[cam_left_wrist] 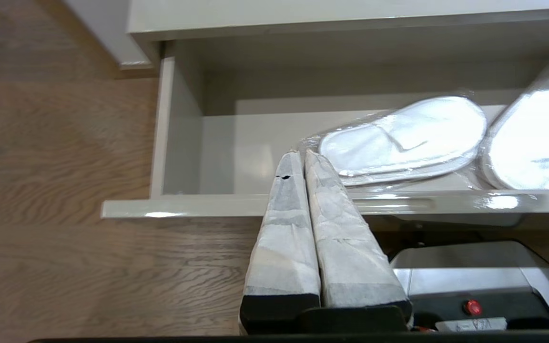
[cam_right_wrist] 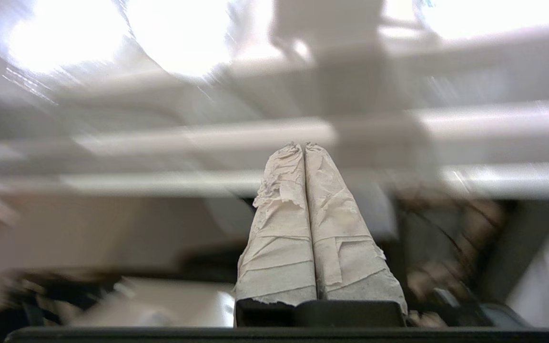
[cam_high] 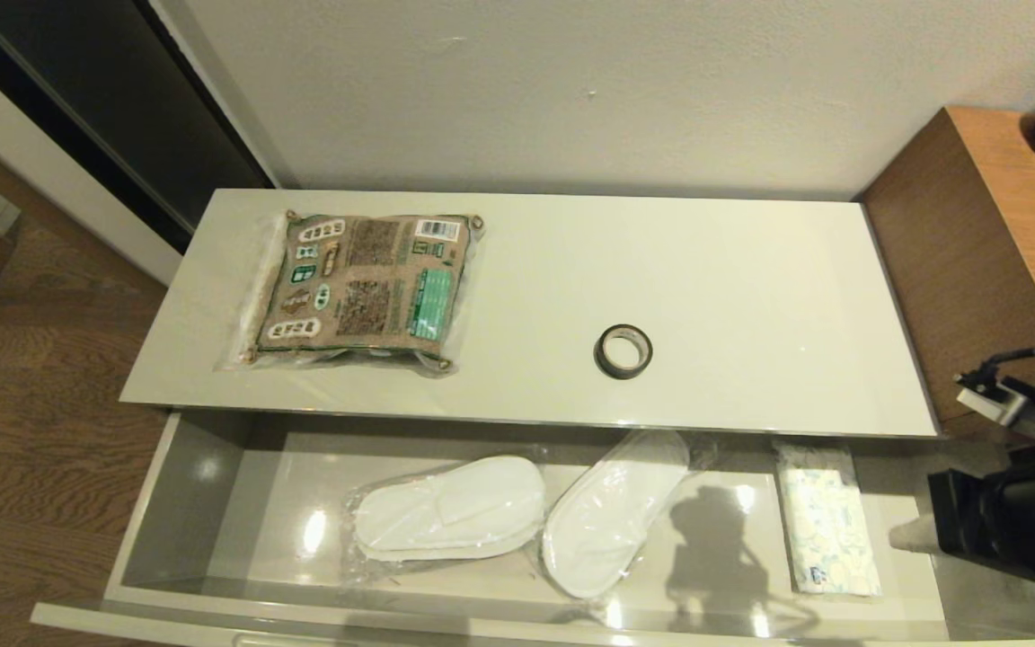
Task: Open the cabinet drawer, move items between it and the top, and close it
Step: Open the drawer, then pick up the adhesive tape on the table
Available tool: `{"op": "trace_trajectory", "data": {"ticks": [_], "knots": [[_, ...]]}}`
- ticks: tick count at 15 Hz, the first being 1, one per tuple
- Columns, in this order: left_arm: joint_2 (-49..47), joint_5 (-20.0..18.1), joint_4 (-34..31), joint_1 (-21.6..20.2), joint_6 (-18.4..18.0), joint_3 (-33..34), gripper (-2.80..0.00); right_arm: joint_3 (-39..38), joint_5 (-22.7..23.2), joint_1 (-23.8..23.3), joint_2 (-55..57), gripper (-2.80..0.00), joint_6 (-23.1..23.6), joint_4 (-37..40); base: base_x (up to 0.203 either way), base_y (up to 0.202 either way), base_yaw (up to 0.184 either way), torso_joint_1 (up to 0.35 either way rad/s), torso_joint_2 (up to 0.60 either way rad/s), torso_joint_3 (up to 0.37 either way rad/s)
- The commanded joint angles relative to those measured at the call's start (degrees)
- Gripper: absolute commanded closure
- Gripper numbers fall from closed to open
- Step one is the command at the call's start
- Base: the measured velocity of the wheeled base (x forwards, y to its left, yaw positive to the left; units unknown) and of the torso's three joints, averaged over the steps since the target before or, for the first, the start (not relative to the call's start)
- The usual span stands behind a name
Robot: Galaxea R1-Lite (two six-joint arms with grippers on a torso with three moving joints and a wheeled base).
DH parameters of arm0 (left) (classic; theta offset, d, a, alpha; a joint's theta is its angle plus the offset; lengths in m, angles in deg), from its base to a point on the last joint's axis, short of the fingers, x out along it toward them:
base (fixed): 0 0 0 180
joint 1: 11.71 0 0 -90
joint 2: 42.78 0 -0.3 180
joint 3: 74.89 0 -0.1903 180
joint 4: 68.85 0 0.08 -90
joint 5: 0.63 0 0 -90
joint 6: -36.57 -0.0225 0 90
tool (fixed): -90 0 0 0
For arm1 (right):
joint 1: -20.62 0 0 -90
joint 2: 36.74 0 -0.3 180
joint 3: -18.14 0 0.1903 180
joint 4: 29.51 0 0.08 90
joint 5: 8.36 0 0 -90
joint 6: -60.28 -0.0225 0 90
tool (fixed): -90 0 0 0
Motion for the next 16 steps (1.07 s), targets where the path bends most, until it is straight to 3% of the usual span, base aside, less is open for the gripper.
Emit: {"op": "trace_trajectory", "data": {"ticks": [1,8,11,16], "knots": [[-0.1,0.1,0.0,-0.1,0.2,0.0,0.0,7.1,0.0,1.9,6.1,0.0,-3.1,0.3,0.0,0.0,0.0,0.0,0.0,0.0],[-0.1,0.2,0.2,-0.1,1.1,0.0,0.0,33.2,0.6,7.1,26.5,0.0,-10.9,4.2,0.0,0.0,0.0,0.0,0.0,0.0],[-0.1,0.2,0.2,-0.1,1.1,0.0,0.0,42.9,4.4,7.5,30.4,0.0,-8.9,4.5,0.0,0.0,0.0,0.0,0.0,0.0],[-0.1,0.2,0.2,-0.1,1.1,0.0,0.0,54.7,5.2,8.3,35.9,0.0,-7.7,2.7,0.0,0.0,0.0,0.0,0.0,0.0]]}}
